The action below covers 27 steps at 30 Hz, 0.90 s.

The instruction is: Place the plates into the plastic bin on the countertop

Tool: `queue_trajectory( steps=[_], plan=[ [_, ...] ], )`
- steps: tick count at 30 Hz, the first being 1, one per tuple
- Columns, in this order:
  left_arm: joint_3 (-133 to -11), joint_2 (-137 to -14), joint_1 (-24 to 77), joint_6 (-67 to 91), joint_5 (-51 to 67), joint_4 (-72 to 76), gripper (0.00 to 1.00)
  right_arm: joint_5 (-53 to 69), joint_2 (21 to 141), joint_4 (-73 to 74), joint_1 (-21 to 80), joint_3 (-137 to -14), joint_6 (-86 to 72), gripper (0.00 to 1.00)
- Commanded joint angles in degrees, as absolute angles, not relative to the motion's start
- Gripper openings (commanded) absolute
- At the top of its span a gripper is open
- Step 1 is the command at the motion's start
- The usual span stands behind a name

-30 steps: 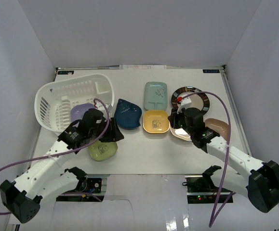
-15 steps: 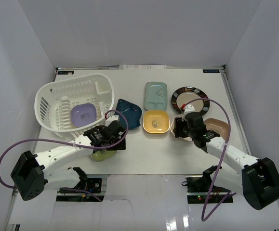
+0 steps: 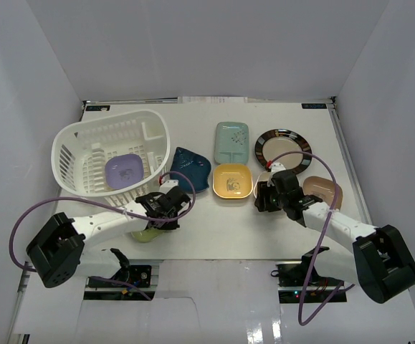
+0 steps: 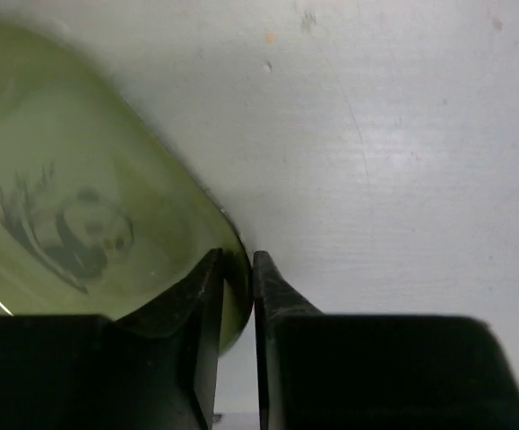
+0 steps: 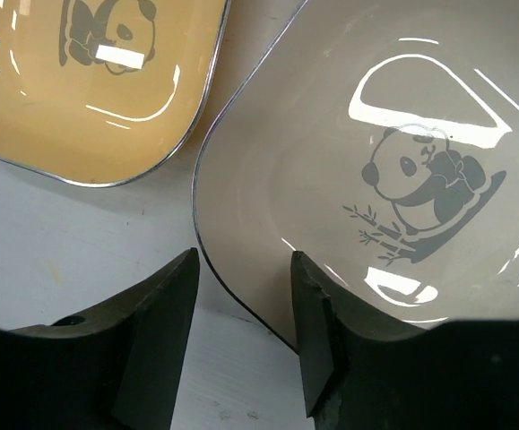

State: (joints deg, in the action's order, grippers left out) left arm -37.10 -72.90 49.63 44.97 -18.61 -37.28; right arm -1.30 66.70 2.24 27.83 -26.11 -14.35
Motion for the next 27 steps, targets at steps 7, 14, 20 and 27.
queue_trajectory(
  steps=[7, 14, 20, 27],
  plan=[
    [-37.96, -64.61, 50.44, 44.04, -13.28, -36.47, 0.00, -3.16, 63.12, 2.72, 31.72, -24.17, -17.75, 0.20],
    [-53.74, -54.67, 50.98, 41.23, -9.41, -40.42, 0.00, -3.51, 54.42, 6.94, 34.54, -26.98, -18.37, 0.08],
    [-74.68, -57.38, 50.98, 34.91, -19.85, -46.31, 0.00, -1.50, 50.02, 6.42, 37.09, -29.18, -18.81, 0.08],
    [-93.69, -73.46, 44.67, 23.93, -36.15, -53.88, 0.00, -3.33, 48.96, 5.89, 42.96, -32.52, -18.37, 0.08]
  ],
)
